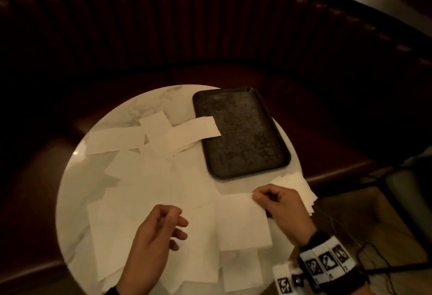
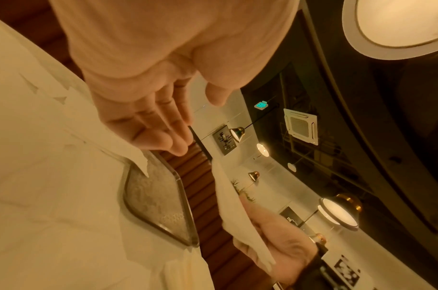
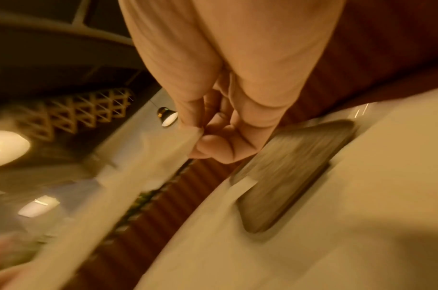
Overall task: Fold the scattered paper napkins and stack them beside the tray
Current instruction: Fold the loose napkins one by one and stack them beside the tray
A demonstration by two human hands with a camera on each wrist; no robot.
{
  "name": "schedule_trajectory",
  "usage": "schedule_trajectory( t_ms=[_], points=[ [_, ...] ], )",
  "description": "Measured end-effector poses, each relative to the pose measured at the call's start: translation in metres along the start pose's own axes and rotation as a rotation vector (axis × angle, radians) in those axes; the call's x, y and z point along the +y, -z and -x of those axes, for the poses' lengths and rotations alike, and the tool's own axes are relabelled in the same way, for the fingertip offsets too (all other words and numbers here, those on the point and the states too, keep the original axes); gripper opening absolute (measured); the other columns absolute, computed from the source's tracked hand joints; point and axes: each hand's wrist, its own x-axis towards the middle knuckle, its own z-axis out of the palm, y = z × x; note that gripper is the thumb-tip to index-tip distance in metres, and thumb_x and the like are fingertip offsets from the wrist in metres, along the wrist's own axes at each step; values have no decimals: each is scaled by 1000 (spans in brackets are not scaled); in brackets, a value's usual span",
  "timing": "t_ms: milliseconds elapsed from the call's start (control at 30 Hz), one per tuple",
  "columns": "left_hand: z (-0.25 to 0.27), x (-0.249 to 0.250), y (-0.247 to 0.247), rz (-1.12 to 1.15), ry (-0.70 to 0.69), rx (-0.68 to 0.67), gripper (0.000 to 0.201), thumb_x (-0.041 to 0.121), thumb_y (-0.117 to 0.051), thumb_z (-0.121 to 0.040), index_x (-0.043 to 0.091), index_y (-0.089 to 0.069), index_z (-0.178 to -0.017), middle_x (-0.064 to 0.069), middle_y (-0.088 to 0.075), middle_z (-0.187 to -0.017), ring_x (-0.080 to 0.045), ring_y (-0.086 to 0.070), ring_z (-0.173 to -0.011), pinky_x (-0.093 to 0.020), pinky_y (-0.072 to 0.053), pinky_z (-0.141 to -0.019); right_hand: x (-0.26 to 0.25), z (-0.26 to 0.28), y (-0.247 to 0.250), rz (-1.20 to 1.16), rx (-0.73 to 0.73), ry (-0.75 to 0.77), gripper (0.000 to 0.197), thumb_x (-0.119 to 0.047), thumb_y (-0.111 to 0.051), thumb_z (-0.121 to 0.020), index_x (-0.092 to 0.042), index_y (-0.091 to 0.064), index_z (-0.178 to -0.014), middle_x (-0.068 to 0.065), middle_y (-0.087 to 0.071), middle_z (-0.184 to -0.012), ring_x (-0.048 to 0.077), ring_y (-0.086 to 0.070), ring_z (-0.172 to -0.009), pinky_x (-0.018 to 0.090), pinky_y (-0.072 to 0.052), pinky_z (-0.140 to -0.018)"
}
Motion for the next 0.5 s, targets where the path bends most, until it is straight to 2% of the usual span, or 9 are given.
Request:
schedule_trajectory(
  t_ms=[67,133,233,333,500],
  points=[
    [-4,-7,-3,-11,49,15,24,17,-45,-101,5,-64,-92,-12,-71,-79,-24,-65,-63,-38,-47,-58,22,-30,48,159,90,-4,8,-10,-69,-85,-11,-72,-78,5,-70,-71,13,-61,-65,27,-51,-58],
    [-9,-15,-9,-24,100,22,27,16,-44,-101,3,-65,-90,-15,-71,-78,-25,-64,-62,-37,-45,-57,43,-59,85,301,116,-44,10,-12,-70,-85,-14,-70,-76,2,-68,-70,14,-60,-66,31,-48,-62],
    [-18,-22,-30,-75,164,-2,26,15,-45,-101,2,-64,-90,-14,-71,-78,-24,-64,-61,-35,-46,-56,70,-95,111,521,133,-112,10,-17,-68,-86,-19,-66,-77,-4,-65,-74,16,-62,-79,25,-41,-74],
    [-26,-30,-62,-121,195,-49,20,18,-49,-100,7,-63,-92,-11,-72,-82,-24,-67,-66,-34,-48,-57,89,-116,114,638,163,-129,8,-21,-67,-88,-13,-66,-90,3,-62,-86,23,-61,-90,25,-40,-78],
    [-44,-41,-128,-220,209,-140,11,28,-53,-98,18,-57,-99,-3,-70,-93,-18,-68,-82,-30,-54,-67,104,-122,127,555,295,-176,36,-29,-64,-89,-11,-56,-119,11,-58,-112,20,-51,-94,32,-41,-89]
  ],
)
